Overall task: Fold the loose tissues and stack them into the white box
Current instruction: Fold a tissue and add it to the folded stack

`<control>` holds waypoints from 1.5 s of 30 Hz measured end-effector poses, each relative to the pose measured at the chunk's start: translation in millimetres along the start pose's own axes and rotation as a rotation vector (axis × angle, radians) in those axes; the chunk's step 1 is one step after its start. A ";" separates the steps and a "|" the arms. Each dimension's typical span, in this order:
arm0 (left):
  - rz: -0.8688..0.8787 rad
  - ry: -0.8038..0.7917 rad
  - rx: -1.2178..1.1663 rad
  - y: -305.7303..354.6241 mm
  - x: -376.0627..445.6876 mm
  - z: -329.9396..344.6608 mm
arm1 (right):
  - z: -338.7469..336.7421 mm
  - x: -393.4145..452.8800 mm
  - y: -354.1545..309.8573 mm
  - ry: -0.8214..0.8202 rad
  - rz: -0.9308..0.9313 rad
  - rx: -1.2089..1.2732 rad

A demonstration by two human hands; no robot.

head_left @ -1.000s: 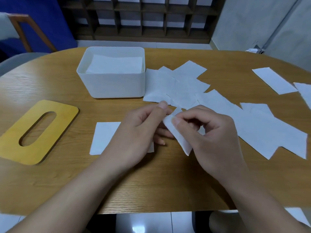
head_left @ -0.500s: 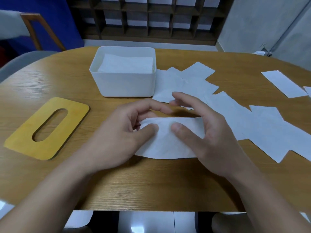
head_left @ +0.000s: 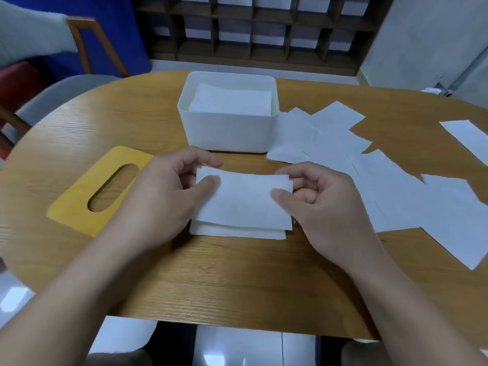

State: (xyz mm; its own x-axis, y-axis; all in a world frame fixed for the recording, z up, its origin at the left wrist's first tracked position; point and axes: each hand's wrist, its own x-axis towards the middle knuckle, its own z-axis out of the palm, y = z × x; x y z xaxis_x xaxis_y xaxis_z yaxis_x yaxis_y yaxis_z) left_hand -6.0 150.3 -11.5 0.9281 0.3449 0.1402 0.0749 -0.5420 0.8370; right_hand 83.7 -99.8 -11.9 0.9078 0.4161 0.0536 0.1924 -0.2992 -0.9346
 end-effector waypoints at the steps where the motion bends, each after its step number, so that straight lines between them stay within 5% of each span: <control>1: 0.002 0.009 0.032 -1.7 -1.0 0.3 | 3.0 0.4 2.9 0.014 -0.018 -0.059; 7: 0.079 -0.078 0.321 -12.6 -7.4 1.1 | 3.1 2.4 9.1 -0.001 -0.126 -0.519; 12: 0.117 -0.057 0.338 -11.0 -5.2 -11.1 | -10.0 4.8 2.6 0.043 -0.077 -0.379; 18: 0.038 -0.279 0.509 -1.6 -9.7 -7.7 | -1.2 0.0 1.0 -0.176 -0.046 -0.552; 28: -0.043 -0.364 0.437 4.4 -6.5 -4.6 | 1.3 -0.8 0.8 -0.280 -0.066 -0.539; 35: -0.102 -0.324 0.127 6.3 -1.2 -4.3 | 2.5 -3.3 -2.1 -0.257 -0.078 -0.399; 41: -0.146 -0.133 -0.678 23.7 7.4 31.4 | -6.5 1.2 -5.6 -0.005 -0.072 0.161; 45: -0.062 -0.082 -0.683 32.7 9.0 56.3 | -9.2 2.0 2.5 0.072 -0.054 0.245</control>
State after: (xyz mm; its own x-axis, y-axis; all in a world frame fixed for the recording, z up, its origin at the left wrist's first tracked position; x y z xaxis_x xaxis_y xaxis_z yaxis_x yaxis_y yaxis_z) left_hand 25.3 92.5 -12.7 0.9561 0.2860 0.0634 -0.0928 0.0904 0.9916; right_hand 89.4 -107.6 -11.0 0.9246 0.3607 0.1224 0.1532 -0.0581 -0.9865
